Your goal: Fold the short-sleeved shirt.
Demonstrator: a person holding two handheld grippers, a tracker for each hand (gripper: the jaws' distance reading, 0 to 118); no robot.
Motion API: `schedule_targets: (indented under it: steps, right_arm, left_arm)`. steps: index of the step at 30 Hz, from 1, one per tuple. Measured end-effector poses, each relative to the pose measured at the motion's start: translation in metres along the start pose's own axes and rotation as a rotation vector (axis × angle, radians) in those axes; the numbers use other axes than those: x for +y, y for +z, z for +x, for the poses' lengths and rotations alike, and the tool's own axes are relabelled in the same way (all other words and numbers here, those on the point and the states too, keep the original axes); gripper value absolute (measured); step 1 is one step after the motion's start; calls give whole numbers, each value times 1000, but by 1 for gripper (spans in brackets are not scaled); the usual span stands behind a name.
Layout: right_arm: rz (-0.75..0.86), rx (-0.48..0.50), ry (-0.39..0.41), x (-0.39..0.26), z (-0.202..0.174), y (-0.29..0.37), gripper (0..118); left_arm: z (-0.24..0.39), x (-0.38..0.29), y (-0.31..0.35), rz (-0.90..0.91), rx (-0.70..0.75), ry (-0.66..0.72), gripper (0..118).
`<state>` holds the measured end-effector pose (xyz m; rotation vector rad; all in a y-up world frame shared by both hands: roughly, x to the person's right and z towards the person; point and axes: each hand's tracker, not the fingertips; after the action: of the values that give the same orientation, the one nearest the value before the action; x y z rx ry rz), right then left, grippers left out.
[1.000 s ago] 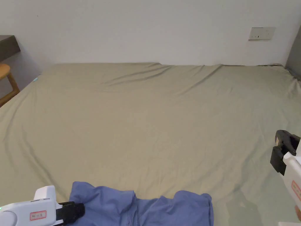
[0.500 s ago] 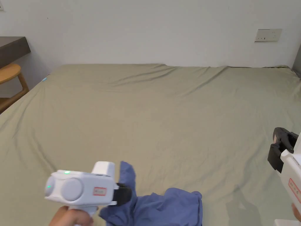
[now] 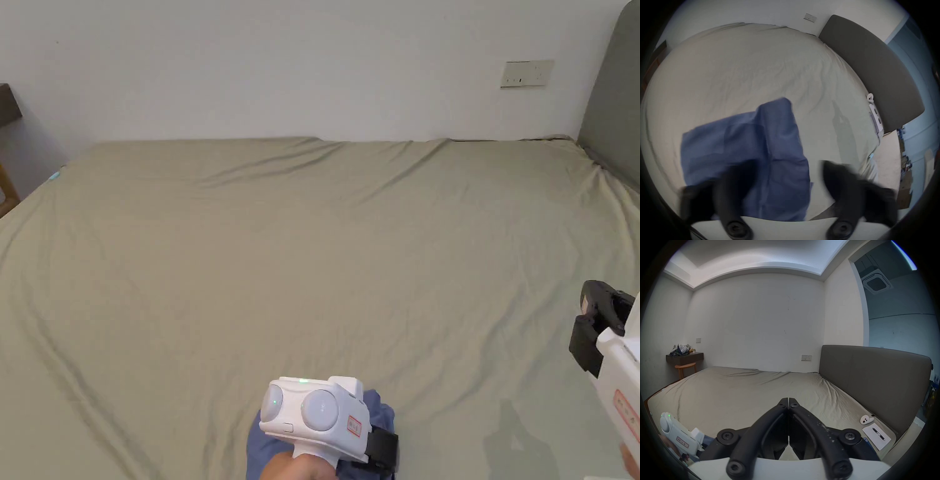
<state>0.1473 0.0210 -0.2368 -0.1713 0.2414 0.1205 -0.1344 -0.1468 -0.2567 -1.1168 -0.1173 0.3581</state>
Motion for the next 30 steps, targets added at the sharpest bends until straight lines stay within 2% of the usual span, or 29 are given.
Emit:
schedule_targets:
  steps: [3,5,9,11,13,15,16,17,21,24,30]
  right_arm:
    - [-6,-15,0,-2,5,1,1]
    - [-8,-22,-8,-3,7,2,1]
    - [-4,-22,-14,-3,7,2,1]
    - [-1,-19,-14,-2,6,3,1]
    - [4,-15,-18,-1,5,3,1]
    - [7,-11,-21,-1,4,3,1]
    - [8,-10,-22,-1,3,3,1]
    - [8,-8,-23,-1,2,2,1]
    - [3,4,-27,-3,-1,1,1]
    - [-2,7,-25,-5,-2,1,1]
    - [-5,10,-25,-7,2,2,1]
  left_arm:
    - [0,-1,5,114,-75,37,112]
    - [-1,4,15,157,-93,15,112]
    - [-4,2,62,376,-78,-6,111]
    - [-8,-4,83,497,-34,-36,103]
    - [-14,-10,98,600,44,-52,84]
    - [-25,-18,98,667,128,-68,41]
    - [-30,-22,97,682,166,-83,15]
    - [-34,-24,95,686,183,-88,1]
    - [-45,-32,90,621,169,-50,0]
    - [-43,-41,60,569,200,-62,0]
    - [-18,-52,10,471,150,-105,0]
